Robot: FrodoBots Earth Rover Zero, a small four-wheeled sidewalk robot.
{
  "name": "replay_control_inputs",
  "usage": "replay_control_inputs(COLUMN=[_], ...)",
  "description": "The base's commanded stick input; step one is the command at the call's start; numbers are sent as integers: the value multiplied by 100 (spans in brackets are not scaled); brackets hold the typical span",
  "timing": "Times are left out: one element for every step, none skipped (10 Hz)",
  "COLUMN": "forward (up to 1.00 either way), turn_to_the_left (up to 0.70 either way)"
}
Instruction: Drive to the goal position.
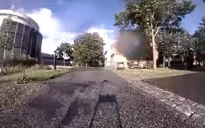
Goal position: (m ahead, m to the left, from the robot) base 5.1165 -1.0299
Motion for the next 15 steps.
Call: replay_control_inputs(forward=[50, 50, 50, 50, 50, 50, 50, 50, 50, 50, 50, 50, 50, 50, 50], turn_to_the_left=[0, 0, 0, 0, 0, 0, 0, 0, 0, 0, 0, 0, 0, 0, 0])
